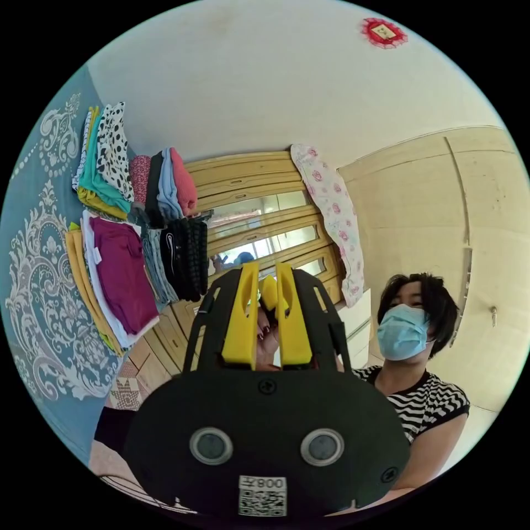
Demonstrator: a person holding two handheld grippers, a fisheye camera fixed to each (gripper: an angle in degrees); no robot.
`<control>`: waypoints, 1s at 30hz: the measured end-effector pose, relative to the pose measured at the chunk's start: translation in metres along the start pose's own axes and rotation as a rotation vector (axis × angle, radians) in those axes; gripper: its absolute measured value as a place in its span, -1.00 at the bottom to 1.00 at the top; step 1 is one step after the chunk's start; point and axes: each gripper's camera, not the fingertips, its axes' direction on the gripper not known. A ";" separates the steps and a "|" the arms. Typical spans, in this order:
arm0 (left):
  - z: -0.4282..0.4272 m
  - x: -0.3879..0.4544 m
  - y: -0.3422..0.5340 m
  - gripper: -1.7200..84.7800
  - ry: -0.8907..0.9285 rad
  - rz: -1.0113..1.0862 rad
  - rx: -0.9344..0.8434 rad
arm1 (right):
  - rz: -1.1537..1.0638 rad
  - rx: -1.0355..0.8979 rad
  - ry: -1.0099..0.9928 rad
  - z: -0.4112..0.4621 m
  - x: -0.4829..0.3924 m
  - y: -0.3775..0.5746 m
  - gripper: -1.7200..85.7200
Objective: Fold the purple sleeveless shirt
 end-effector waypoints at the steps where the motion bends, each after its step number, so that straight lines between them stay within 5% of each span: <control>1: -0.004 0.014 0.009 -0.83 0.007 0.008 0.002 | -0.027 -0.001 0.019 -0.003 -0.023 0.003 -0.78; 14: -0.025 0.121 0.069 -0.87 0.075 0.061 0.007 | -0.188 -0.021 0.087 -0.007 -0.180 0.048 -0.87; 30: -0.027 0.203 0.090 -0.91 0.132 0.058 0.041 | -0.193 -0.022 0.146 -0.002 -0.199 0.094 -0.96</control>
